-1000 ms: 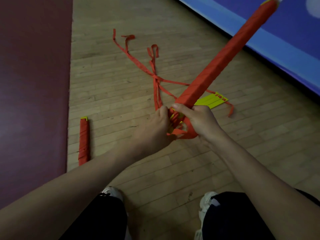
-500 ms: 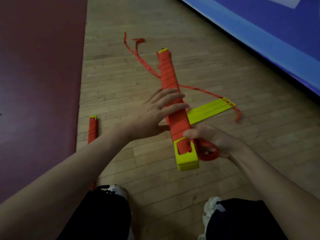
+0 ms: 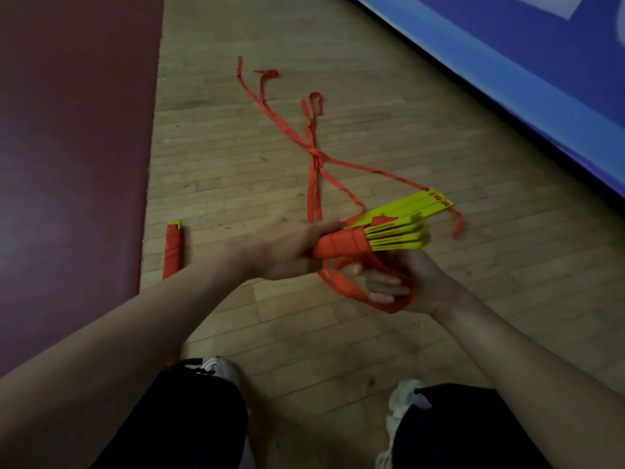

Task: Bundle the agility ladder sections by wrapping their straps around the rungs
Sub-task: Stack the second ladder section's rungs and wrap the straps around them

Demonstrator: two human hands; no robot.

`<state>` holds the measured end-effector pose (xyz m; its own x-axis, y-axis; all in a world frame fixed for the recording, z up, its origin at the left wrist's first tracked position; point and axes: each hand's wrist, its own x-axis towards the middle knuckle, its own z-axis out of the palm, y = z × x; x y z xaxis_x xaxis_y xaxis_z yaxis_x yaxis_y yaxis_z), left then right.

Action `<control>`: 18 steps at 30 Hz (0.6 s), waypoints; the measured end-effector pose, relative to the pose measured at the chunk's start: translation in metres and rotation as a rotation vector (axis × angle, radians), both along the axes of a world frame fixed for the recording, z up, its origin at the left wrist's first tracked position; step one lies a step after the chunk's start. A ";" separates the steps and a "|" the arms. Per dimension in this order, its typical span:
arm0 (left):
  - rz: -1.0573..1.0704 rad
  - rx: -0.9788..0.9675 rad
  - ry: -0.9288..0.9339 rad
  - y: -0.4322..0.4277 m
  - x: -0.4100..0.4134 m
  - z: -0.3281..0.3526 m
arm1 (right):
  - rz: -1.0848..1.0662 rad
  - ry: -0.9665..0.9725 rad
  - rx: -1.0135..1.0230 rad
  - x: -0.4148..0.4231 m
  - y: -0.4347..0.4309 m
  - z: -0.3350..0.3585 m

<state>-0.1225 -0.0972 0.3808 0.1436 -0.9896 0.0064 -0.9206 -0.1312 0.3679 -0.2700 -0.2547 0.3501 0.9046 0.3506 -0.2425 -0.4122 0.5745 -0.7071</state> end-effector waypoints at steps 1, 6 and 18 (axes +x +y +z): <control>0.012 0.046 -0.013 0.001 0.000 0.001 | -0.038 0.029 -0.035 -0.001 0.000 0.000; 0.001 -0.012 -0.046 0.004 0.004 0.010 | -0.126 0.007 0.248 -0.001 -0.004 -0.001; 0.065 0.079 -0.019 0.008 0.011 0.017 | -0.561 -0.106 -0.689 0.003 -0.009 0.001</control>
<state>-0.1114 -0.0893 0.3979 0.2084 -0.9756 -0.0684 -0.9158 -0.2193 0.3365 -0.2675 -0.2641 0.3512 0.9288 -0.3426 -0.1410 -0.1109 0.1059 -0.9882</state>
